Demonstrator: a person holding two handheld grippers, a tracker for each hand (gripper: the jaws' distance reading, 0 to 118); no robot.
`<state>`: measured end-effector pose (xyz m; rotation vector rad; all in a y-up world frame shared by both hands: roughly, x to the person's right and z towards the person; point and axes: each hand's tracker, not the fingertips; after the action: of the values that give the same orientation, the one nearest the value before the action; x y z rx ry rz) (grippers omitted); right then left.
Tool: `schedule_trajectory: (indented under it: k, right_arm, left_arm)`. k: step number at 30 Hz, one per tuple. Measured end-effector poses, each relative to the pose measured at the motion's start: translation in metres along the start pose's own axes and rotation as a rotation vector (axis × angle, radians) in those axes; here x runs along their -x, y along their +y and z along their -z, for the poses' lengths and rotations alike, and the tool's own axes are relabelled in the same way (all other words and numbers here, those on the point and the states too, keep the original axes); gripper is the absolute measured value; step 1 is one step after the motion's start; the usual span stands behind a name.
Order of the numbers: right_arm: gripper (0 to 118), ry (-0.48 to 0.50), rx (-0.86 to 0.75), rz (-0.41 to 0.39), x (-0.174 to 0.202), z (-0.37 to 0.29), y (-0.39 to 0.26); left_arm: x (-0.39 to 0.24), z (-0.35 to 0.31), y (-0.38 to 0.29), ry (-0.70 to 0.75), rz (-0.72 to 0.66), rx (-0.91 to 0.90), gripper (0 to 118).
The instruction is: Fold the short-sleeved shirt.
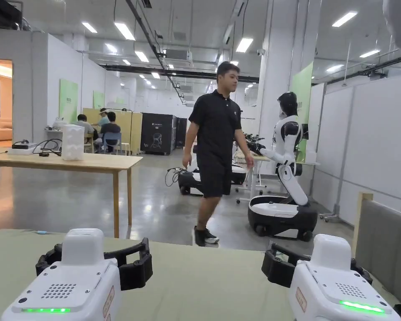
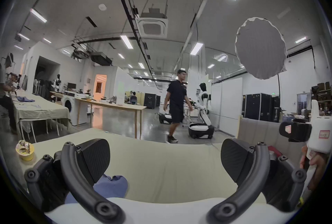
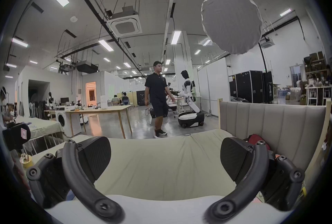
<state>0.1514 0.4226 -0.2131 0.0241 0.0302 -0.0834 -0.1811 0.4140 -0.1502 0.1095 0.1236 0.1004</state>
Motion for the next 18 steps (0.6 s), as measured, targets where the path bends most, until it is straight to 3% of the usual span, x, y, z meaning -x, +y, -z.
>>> schedule_trajectory:
  k: [3,7,11,14,17,18]
  right_arm:
    - [118,0.02,0.007,0.008,-0.001,-0.001,0.001]
    - [118,0.037,0.049,0.032,-0.004,0.006,-0.003]
    - [118,0.039,0.041,0.013,-0.003,0.004,-0.003]
    - [118,0.077,0.039,-0.357,0.013,0.01,0.007]
    - [118,0.142,0.003,-0.903,0.037,0.012,-0.001]
    - [118,0.171,-0.005,-1.125,0.045,0.012,-0.011]
  left_arm:
    - [-0.001,0.004,0.002,0.044,0.009,0.056,118]
    - [0.007,0.009,0.0,0.004,-0.179,0.113,118]
    - [0.01,0.016,0.001,0.0,-0.14,0.137,118]
    - [-0.003,0.022,0.01,-0.003,0.248,0.106,118]
    - [-0.03,0.028,0.002,0.019,0.914,0.036,118]
    - [-0.039,0.03,-0.009,0.02,1.174,0.012,118]
